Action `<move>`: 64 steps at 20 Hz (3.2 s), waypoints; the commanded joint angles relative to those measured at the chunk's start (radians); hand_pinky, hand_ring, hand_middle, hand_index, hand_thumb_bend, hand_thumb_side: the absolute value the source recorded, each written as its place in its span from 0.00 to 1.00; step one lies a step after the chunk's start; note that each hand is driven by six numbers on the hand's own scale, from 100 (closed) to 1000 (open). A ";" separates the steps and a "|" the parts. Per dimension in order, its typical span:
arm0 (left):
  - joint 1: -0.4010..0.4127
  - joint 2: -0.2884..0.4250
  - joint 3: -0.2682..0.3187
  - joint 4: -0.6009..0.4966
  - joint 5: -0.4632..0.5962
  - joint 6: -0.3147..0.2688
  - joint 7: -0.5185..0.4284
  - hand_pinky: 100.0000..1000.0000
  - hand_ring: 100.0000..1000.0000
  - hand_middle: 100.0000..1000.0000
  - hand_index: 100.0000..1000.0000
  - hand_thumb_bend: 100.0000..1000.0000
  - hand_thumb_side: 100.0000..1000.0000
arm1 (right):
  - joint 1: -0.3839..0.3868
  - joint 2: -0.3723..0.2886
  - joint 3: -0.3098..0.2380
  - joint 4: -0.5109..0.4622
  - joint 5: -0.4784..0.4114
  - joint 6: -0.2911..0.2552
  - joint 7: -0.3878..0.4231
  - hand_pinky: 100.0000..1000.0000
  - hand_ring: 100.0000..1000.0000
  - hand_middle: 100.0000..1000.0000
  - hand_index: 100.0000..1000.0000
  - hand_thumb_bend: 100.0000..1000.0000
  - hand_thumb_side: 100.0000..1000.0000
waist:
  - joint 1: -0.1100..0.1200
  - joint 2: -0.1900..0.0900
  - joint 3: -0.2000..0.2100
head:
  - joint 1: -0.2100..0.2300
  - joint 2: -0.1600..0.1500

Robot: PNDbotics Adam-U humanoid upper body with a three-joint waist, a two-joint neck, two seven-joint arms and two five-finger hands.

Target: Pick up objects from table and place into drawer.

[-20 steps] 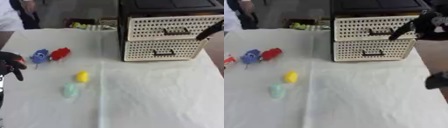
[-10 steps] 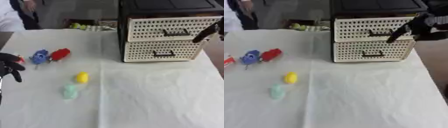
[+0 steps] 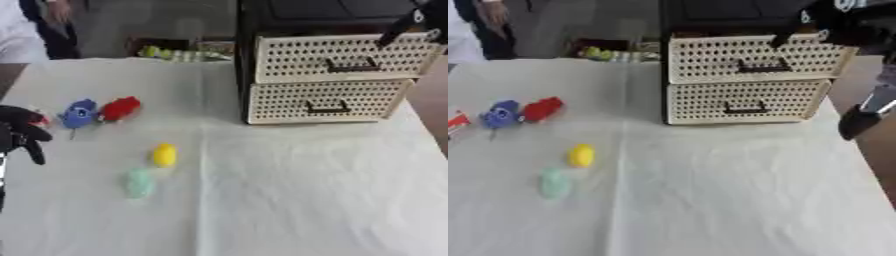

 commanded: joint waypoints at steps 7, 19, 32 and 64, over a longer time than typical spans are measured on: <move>-0.016 0.013 0.001 -0.014 0.004 -0.001 -0.006 0.20 0.44 0.52 0.62 0.00 0.67 | -0.079 0.057 0.049 0.121 0.124 0.000 -0.002 0.00 0.00 0.00 0.88 0.85 0.45 | 0.001 -0.010 0.004 | -0.010 -0.010; -0.020 0.003 0.000 -0.014 0.001 0.001 -0.011 0.20 0.44 0.52 0.62 0.00 0.68 | -0.095 0.102 0.062 0.197 0.223 -0.025 -0.014 0.00 0.00 0.00 0.88 0.85 0.45 | 0.006 0.001 0.011 | -0.016 -0.017; -0.020 -0.005 -0.002 -0.014 0.000 0.004 -0.015 0.20 0.44 0.52 0.62 0.00 0.68 | -0.065 0.096 0.077 0.172 0.276 -0.041 -0.019 0.00 0.00 0.00 0.88 0.83 0.45 | 0.010 0.005 0.012 | -0.019 -0.016; -0.025 -0.012 -0.006 -0.014 0.002 0.009 -0.022 0.20 0.45 0.52 0.62 0.00 0.69 | -0.007 0.058 0.042 0.108 0.384 -0.027 -0.153 0.00 0.00 0.00 0.87 0.79 0.46 | 0.010 0.011 0.015 | -0.021 -0.024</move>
